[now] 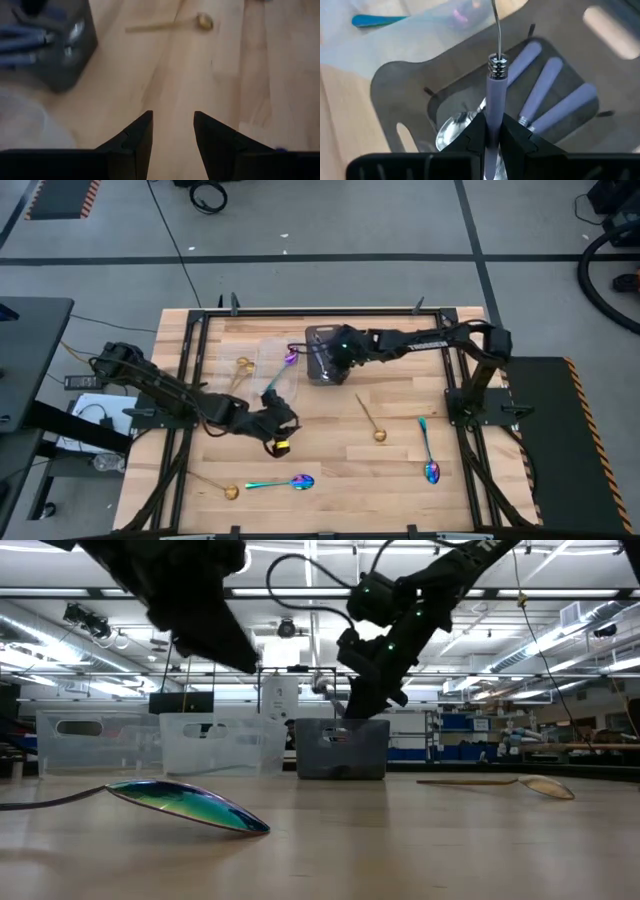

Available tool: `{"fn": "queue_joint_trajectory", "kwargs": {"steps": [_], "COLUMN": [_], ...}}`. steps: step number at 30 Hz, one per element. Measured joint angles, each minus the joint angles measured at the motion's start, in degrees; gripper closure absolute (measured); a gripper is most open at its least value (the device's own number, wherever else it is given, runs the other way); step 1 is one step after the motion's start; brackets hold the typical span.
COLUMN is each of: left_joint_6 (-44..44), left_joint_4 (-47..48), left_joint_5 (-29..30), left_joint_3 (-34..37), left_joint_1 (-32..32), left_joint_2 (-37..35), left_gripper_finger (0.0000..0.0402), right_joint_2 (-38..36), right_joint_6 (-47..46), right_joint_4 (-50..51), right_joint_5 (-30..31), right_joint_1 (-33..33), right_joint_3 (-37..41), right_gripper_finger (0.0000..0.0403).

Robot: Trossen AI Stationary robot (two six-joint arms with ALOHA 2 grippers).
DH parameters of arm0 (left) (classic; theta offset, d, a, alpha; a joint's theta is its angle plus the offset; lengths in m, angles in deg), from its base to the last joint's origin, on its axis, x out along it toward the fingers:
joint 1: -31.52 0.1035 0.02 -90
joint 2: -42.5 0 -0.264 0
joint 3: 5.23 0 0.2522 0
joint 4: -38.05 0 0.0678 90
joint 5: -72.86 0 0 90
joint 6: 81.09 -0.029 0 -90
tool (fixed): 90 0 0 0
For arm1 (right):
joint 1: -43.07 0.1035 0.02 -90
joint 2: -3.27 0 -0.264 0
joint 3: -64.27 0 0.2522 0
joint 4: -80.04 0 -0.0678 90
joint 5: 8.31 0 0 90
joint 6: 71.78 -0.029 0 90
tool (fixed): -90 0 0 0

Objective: Sort silverware by color (type)
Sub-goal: Put the purple spoon into the black transparent bin, then put the blue spoon into the right transparent bin

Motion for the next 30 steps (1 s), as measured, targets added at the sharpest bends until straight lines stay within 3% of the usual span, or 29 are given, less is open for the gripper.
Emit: {"fn": "queue_joint_trajectory", "kwargs": {"steps": [5, 10, 16, 30], "left_joint_6": [6.08, 11.51, 14.66, 12.87], "left_joint_4": [6.2, 10.84, 13.08, 13.2], "left_joint_5": [-1.55, -6.67, -9.61, -9.6], "left_joint_3": [0.0, 0.0, 0.0, 0.0], "left_joint_1": [-1.81, -4.61, -7.03, -6.75], "left_joint_2": [0.0, 0.0, 0.0, 0.0], "left_gripper_finger": [0.0251, 0.0251, 0.0251, 0.0251], "right_joint_2": [4.06, 5.32, 4.84, 4.81], "right_joint_6": [-2.52, -3.23, -3.36, -2.81], "right_joint_4": [5.76, 7.92, 9.36, 10.8], "right_joint_5": [-3.61, -9.47, -9.72, -12.65], "right_joint_1": [-1.81, -3.12, -3.6, -3.58], "right_joint_3": [-5.07, -5.93, -6.04, -7.94], "right_gripper_finger": [0.0355, 0.0355, 0.0338, 0.0278]}}
